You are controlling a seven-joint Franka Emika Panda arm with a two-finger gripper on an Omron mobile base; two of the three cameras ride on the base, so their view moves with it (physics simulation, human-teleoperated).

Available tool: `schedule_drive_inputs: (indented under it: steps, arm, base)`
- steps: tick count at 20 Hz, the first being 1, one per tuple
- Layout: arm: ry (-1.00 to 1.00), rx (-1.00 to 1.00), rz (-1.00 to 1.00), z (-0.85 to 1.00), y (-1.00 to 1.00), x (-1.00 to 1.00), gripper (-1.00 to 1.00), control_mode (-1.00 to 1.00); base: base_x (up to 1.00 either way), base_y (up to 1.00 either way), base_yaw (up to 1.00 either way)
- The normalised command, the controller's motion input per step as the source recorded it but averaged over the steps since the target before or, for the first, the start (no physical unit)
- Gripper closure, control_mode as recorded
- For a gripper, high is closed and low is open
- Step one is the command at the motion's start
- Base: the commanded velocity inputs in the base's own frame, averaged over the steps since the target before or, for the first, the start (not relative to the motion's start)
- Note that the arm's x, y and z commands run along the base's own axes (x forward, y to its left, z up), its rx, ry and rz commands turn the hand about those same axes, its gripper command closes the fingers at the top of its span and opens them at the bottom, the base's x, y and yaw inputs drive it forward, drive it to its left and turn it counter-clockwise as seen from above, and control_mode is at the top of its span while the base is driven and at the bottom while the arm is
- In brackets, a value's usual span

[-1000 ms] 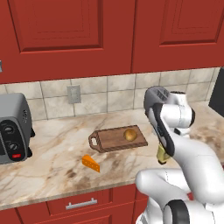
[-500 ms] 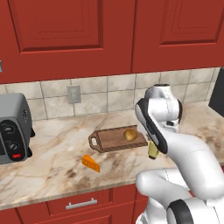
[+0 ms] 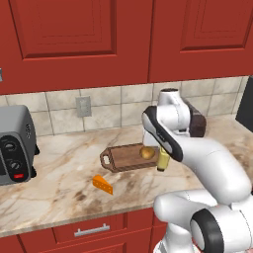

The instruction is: Retrieve the reheated potato from the microwave, then place the potato, cheese, and condiment on the cutting board.

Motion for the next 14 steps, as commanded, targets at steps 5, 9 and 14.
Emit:
schedule_drive_inputs:
  steps: [5, 9, 14]
  arm:
    - [-0.01, 0.05, 0.27, 0.0, 0.37, 0.35, 1.0, -1.0]
    - [0.0, 0.02, 0.22, 0.0, 0.34, 0.31, 1.0, -1.0]
    - [0.0, 0.0, 0.19, -0.02, 0.24, 0.36, 1.0, -1.0]
  base:
    - [0.0, 0.0, 0.0]
    - [0.0, 0.0, 0.0]
    - [0.0, 0.0, 0.0]
